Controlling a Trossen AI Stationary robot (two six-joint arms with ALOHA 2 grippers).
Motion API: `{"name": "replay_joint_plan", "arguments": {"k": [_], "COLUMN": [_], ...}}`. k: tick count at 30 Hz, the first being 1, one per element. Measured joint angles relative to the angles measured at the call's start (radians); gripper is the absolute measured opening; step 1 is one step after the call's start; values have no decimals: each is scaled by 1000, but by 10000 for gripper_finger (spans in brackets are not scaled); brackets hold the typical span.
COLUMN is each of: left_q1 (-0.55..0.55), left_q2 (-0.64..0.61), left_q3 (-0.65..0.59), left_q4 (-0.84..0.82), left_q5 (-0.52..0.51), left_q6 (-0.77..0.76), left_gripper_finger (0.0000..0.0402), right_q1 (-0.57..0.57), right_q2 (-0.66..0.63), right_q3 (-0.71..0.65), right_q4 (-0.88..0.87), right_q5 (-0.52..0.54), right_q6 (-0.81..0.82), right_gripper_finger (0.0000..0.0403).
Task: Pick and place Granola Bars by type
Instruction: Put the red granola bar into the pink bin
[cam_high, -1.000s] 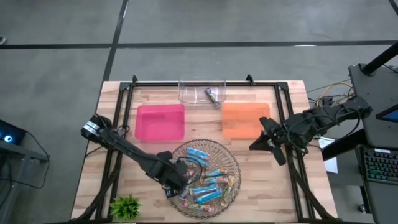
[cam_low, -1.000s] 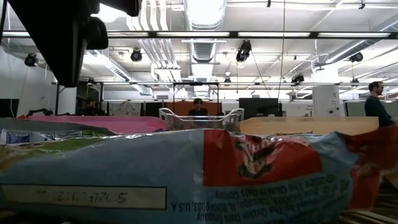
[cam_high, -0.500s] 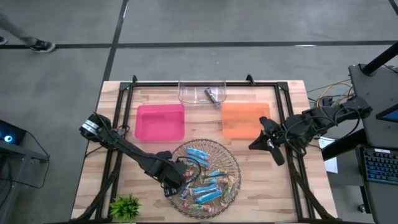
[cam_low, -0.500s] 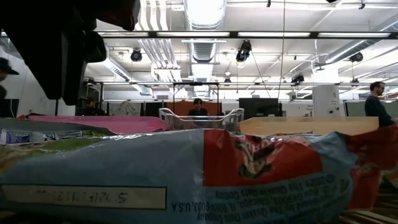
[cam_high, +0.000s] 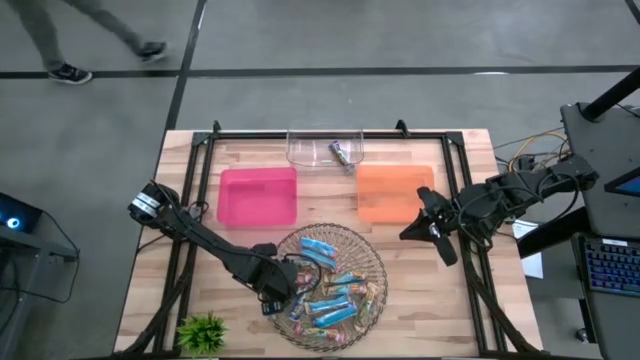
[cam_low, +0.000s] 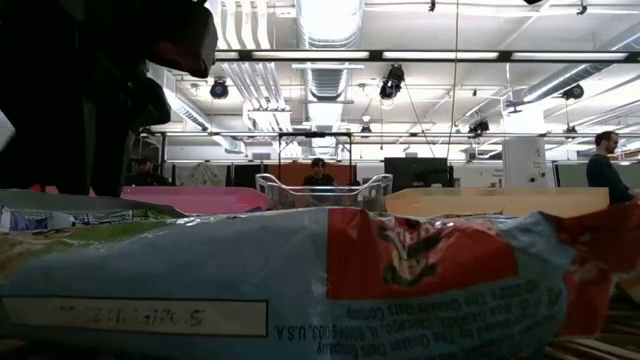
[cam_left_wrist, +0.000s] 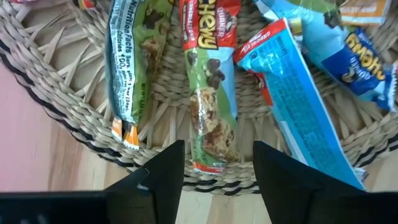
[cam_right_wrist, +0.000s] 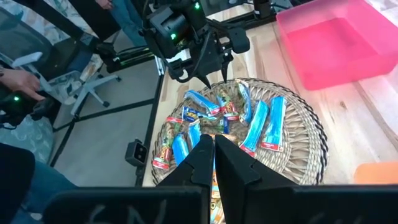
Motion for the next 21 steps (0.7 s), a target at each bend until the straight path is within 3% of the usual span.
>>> {"name": "replay_joint_plan", "arguments": {"k": [21], "left_q1": [44], "left_q2": [23], "left_q3": [-40], "left_q4": [84], "left_q5": [25], "left_q6": [-62], "left_gripper_finger": [172], "right_q1": [0], "right_q2": [0], "right_q3": [0], "right_q4": [-1], "right_q5": [25], "right_q6": [-4], "right_gripper_finger": [8]}}
